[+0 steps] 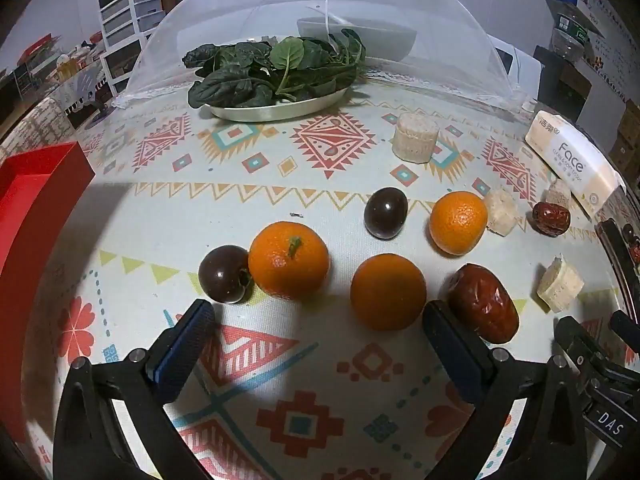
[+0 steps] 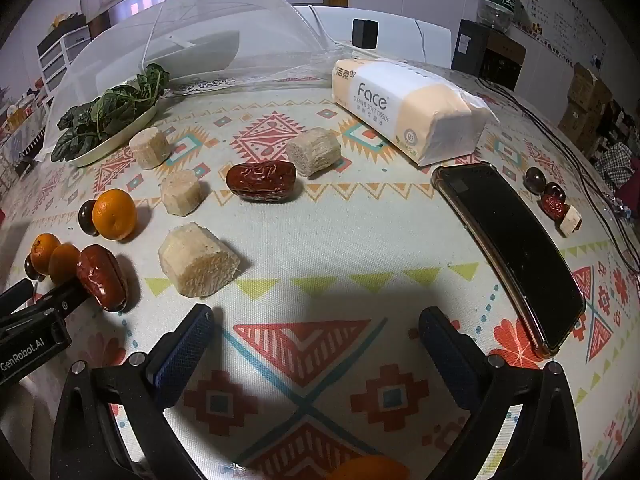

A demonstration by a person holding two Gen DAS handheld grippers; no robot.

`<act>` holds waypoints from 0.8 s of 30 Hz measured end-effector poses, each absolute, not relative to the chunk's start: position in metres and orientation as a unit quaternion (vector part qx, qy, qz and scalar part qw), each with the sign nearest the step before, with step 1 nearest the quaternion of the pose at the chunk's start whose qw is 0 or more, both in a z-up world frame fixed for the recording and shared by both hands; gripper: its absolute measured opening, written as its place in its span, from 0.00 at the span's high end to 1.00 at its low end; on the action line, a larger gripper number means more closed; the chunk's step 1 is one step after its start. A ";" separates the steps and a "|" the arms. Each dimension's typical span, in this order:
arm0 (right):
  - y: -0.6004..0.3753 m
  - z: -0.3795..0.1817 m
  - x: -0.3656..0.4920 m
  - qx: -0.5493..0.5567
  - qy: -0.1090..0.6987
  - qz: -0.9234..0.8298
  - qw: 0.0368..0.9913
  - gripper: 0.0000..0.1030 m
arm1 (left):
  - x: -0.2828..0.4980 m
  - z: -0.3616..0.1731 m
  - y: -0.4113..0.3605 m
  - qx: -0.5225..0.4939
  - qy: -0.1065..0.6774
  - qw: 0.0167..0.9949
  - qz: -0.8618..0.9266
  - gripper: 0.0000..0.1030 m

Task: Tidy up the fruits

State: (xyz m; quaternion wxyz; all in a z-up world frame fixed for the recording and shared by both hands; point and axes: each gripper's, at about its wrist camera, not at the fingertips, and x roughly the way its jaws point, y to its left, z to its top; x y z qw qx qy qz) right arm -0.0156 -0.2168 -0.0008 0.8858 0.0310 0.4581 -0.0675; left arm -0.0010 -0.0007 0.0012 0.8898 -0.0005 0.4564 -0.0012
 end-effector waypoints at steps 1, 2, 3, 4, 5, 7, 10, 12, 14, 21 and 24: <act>-0.217 -0.001 -0.016 0.031 0.458 -0.067 0.886 0.00 | -0.001 0.001 -0.001 -0.001 0.456 0.890 -0.001 0.00; -0.217 -0.001 -0.016 0.031 0.458 -0.067 0.886 0.00 | -0.001 0.001 -0.001 -0.001 0.456 0.890 -0.001 0.00; -0.217 -0.001 -0.016 0.031 0.458 -0.067 0.886 0.00 | -0.001 0.002 -0.001 -0.001 0.456 0.890 -0.001 0.00; -0.217 -0.001 -0.016 0.031 0.458 -0.067 0.886 0.00 | -0.002 0.002 -0.001 -0.001 0.456 0.890 -0.001 0.00; -0.217 -0.001 -0.016 0.031 0.458 -0.067 0.886 0.00 | -0.002 0.002 -0.001 -0.001 0.456 0.890 -0.001 0.00; -0.217 -0.001 -0.016 0.031 0.458 -0.067 0.886 0.00 | -0.002 0.002 -0.002 0.000 0.456 0.890 -0.001 0.00; -0.217 -0.001 -0.016 0.031 0.458 -0.067 0.886 0.00 | -0.001 0.001 -0.001 -0.001 0.456 0.890 -0.001 0.00; -0.217 -0.001 -0.016 0.031 0.458 -0.067 0.886 0.00 | -0.001 0.001 -0.001 -0.001 0.456 0.890 -0.001 0.00; -0.217 -0.001 -0.016 0.031 0.458 -0.067 0.886 0.00 | -0.002 0.002 -0.001 -0.001 0.456 0.890 -0.001 0.00; -0.217 0.000 -0.016 0.031 0.458 -0.067 0.886 0.00 | -0.003 0.003 -0.002 -0.001 0.456 0.890 -0.001 0.00; -0.217 0.000 -0.016 0.031 0.458 -0.067 0.886 0.00 | -0.001 0.001 -0.001 -0.001 0.456 0.890 -0.001 0.00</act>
